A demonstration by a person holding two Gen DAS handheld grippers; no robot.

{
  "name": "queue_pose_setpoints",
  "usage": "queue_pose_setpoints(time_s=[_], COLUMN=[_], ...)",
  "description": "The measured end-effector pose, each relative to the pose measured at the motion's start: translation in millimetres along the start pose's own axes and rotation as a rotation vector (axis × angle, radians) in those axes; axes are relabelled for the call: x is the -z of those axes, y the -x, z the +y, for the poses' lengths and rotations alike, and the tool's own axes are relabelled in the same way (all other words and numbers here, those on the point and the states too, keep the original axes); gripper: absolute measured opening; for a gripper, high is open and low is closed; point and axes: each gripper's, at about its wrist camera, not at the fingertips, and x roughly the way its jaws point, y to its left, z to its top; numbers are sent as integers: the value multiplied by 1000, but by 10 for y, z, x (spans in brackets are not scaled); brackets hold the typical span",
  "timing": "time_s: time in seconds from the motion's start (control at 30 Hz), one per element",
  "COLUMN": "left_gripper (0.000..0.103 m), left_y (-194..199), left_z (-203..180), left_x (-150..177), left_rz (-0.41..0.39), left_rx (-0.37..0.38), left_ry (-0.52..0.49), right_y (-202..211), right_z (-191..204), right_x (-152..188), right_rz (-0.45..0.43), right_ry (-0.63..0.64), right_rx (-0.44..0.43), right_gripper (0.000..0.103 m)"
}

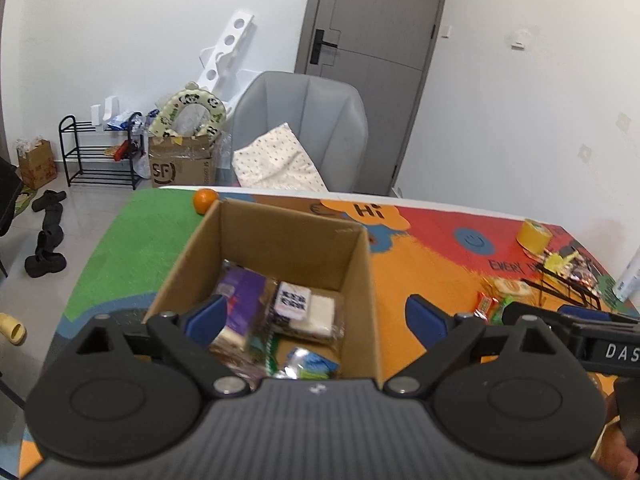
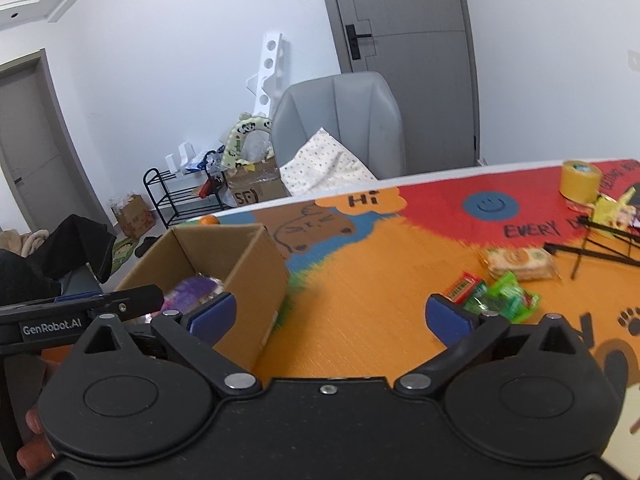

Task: Organize snacks
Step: 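Withdraw both tools from the box toward the pink candy stick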

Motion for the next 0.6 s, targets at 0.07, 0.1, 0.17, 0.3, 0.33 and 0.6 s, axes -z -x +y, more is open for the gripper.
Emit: queue_pose_setpoints(time_s=[0.07,0.1,0.17,0.3,0.33,0.6], left_gripper=[95,95,95,95,95,94], left_y=[27,38,46,70,70,51], left_z=[-52,-84,-156,-316,-352,-632], left_x=[18,28,54,104,113,171], left_rz=[11,20,33,49,51,55], left_rx=[15,25,43,72,75,118], left_ry=[-4,-5,-6,-18,-22,-33], right_y=[39,57,103,195,213,346], right_z=[-63,-93,-161,-298,-342,-678], right_x=[24,35,56,89,92,130], right_rz=[4,7,10,0,-1,-37], right_ry=[-9,-12,-18,-38,-46,-97], right_rx=[6,9,13,31,33,68], right_gripper=[103,103,103,103,103,103])
